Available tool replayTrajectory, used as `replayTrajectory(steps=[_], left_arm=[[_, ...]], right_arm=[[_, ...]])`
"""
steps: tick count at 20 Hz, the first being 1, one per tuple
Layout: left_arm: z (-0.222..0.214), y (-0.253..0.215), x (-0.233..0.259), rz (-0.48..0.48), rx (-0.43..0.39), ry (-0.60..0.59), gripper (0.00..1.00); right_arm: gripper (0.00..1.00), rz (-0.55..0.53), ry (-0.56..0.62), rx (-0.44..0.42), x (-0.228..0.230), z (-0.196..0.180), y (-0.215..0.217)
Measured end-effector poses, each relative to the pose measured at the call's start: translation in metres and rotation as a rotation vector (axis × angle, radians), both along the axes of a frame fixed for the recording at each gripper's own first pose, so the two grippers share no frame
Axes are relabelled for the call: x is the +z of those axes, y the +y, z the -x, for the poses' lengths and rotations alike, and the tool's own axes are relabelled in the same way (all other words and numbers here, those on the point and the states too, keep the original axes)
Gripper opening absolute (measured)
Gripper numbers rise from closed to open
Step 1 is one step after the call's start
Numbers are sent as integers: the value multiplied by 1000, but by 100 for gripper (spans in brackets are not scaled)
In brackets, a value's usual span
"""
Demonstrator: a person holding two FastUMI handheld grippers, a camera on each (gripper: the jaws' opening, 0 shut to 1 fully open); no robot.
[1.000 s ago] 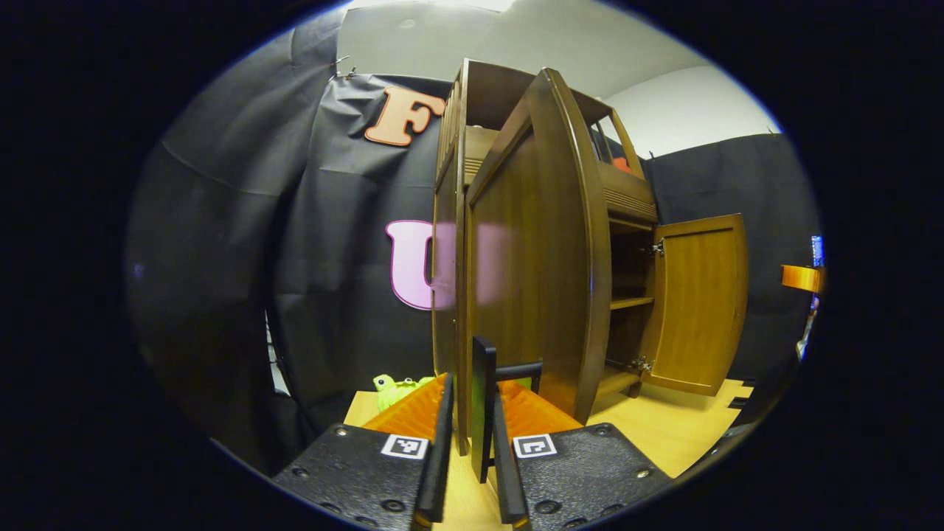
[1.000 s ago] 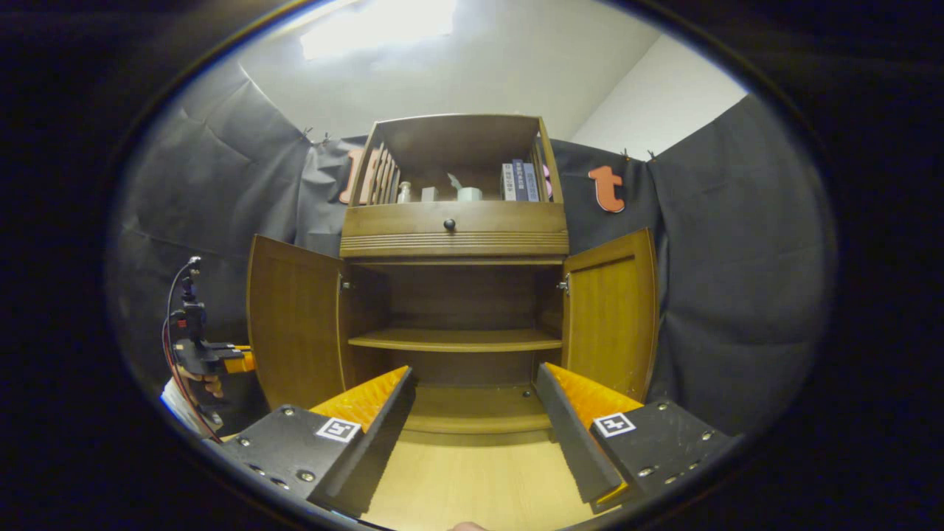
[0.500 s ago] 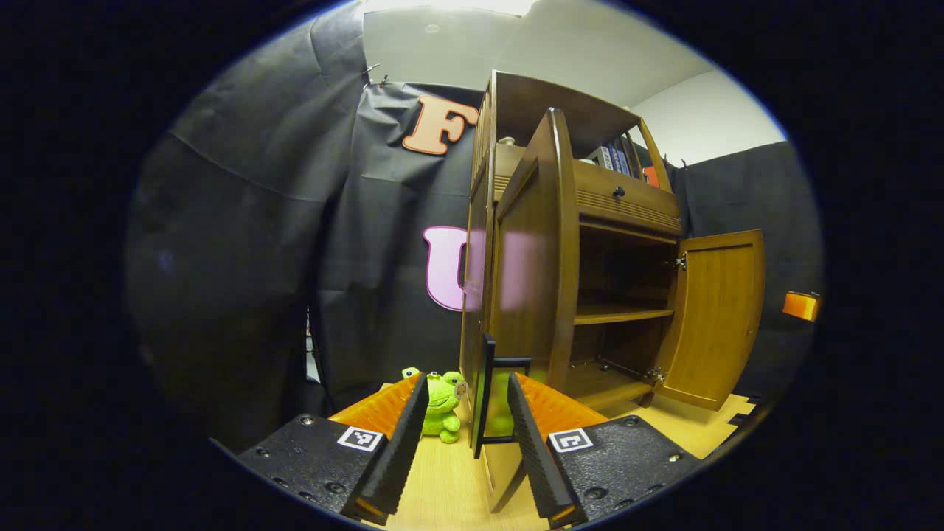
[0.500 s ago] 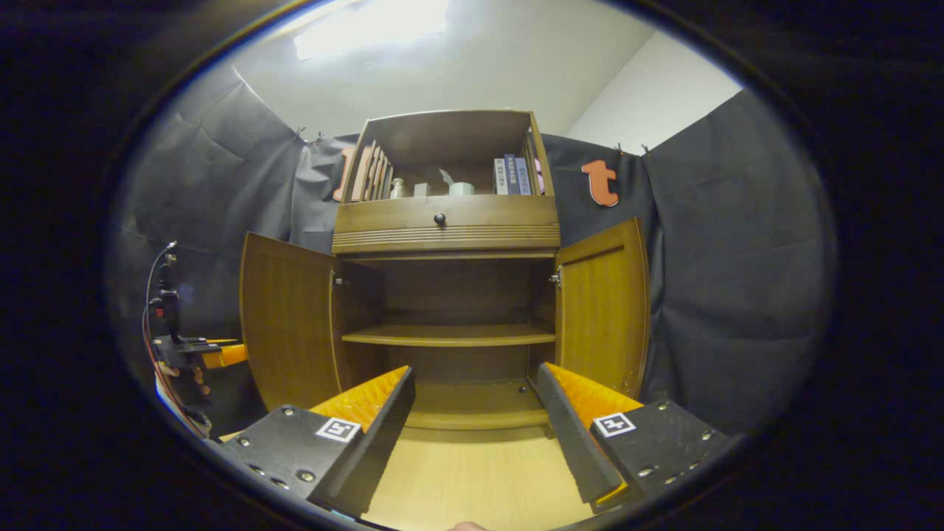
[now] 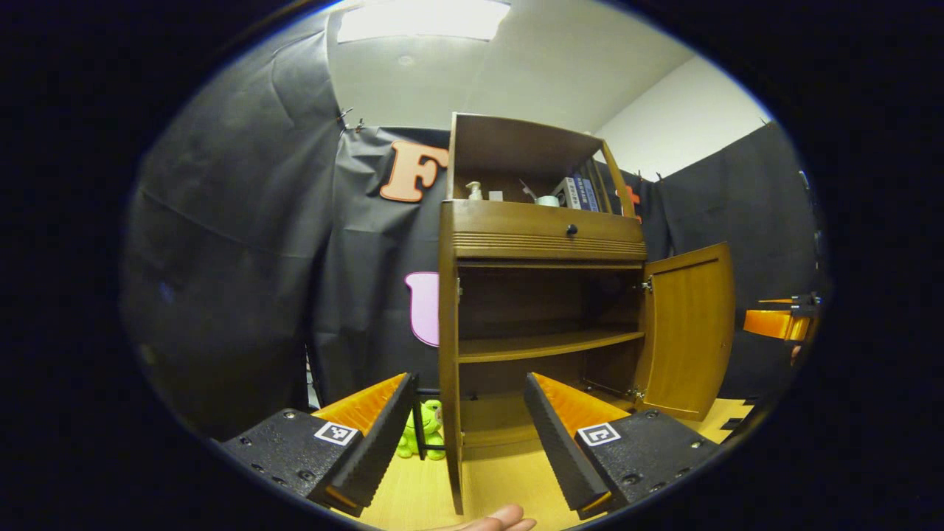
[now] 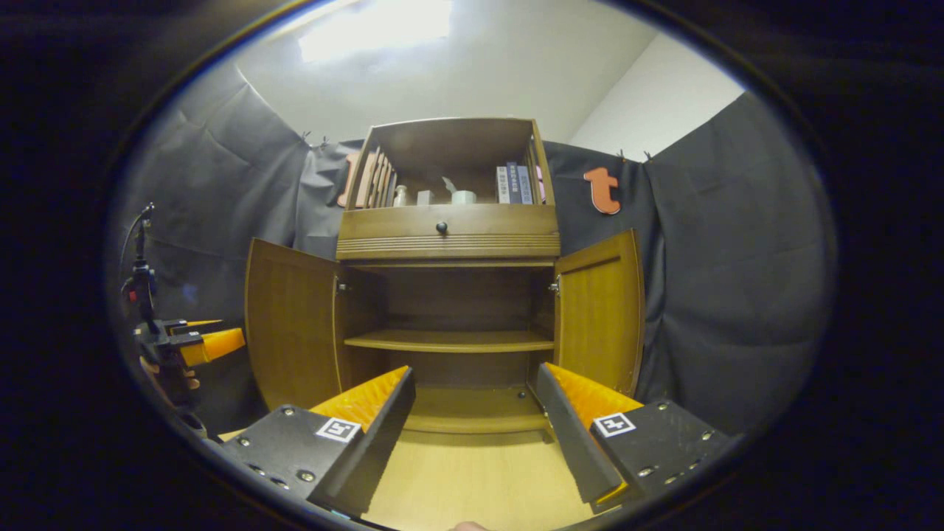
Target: Open the right door of the double-door shoe cabinet with the right hand, and open the left door with the left hand.
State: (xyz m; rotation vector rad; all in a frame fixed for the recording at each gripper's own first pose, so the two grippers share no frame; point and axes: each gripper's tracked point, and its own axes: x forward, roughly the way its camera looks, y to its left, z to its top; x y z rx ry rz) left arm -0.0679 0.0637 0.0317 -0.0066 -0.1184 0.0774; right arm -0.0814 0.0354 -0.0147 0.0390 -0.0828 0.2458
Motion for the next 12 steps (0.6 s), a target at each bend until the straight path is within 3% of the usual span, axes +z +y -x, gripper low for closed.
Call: replayTrajectory(steps=[7,8,12], left_arm=[[-12,-39,2,-27,-4,11,95],[-15,-43,2,-29,1,10,95],[-26,-52,-7,-27,13,26,97]], right_arm=[[99,-17,-13,4,3,1,-5],[95,-16,-13,6,3,0,-4],[99,-3,-18,4,2,1,-4]])
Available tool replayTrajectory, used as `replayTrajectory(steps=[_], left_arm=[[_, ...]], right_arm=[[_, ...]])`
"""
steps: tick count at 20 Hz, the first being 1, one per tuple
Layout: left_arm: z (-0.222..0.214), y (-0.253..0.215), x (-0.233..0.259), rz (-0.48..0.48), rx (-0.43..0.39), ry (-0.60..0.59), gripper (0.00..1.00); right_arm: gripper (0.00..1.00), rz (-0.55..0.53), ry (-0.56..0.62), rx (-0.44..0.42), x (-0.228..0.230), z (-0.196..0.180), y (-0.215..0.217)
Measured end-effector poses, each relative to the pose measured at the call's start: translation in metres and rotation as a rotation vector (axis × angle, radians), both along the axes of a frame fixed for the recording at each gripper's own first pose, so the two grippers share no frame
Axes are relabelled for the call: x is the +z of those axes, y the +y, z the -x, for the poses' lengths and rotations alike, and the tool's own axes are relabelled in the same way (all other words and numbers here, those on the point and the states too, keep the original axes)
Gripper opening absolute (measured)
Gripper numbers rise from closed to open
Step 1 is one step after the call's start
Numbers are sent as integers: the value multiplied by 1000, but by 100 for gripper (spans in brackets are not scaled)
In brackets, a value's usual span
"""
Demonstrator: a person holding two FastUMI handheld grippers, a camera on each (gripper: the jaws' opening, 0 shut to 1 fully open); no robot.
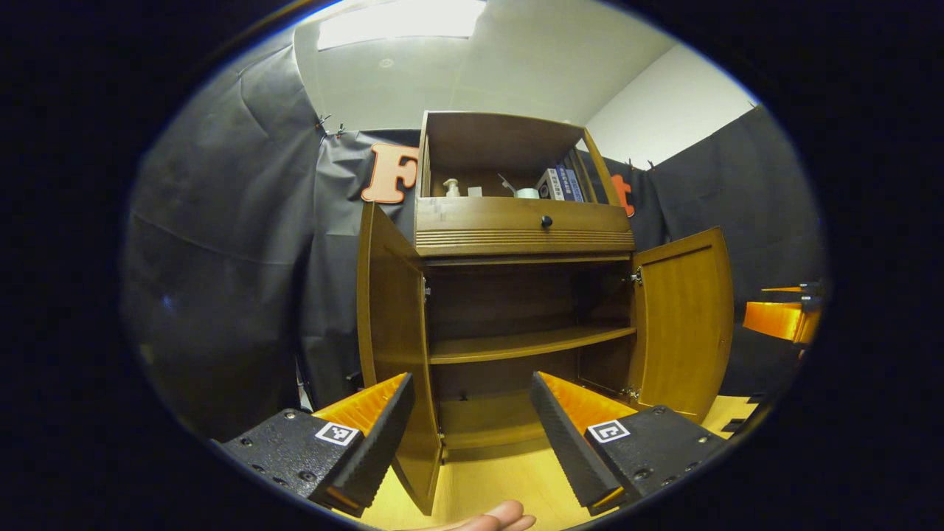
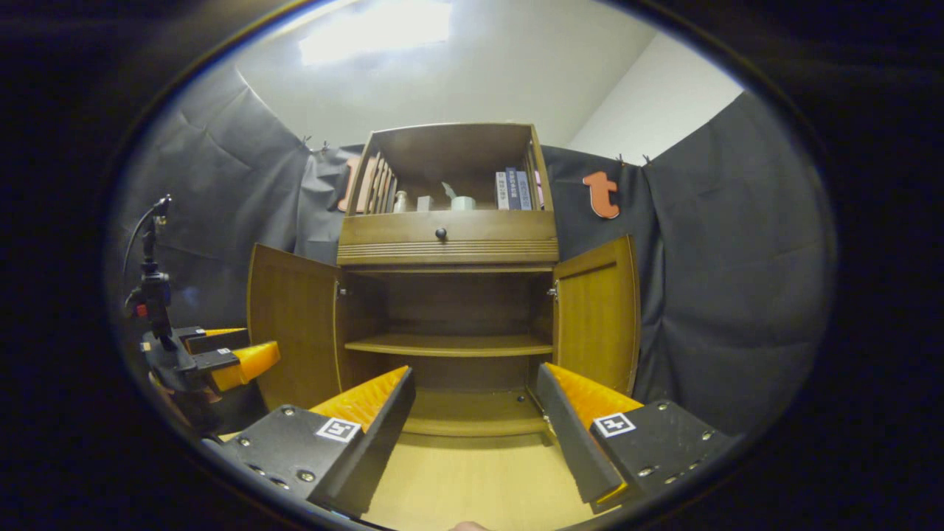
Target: Open the right door of the double-door shoe cabinet with the right hand, and open the left door with the left hand.
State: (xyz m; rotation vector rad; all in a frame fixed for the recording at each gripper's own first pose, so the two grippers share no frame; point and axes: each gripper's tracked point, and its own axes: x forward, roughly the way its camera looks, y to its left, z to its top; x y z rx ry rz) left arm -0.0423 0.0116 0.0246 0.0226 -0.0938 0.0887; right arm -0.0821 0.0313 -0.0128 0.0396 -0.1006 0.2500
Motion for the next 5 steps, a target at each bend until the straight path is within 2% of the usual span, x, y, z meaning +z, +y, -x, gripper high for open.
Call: replayTrajectory(steps=[5], left_arm=[[-8,-4,-8,7,13,20,97]], right_arm=[[99,-5,-9,8,-1,2,1]])
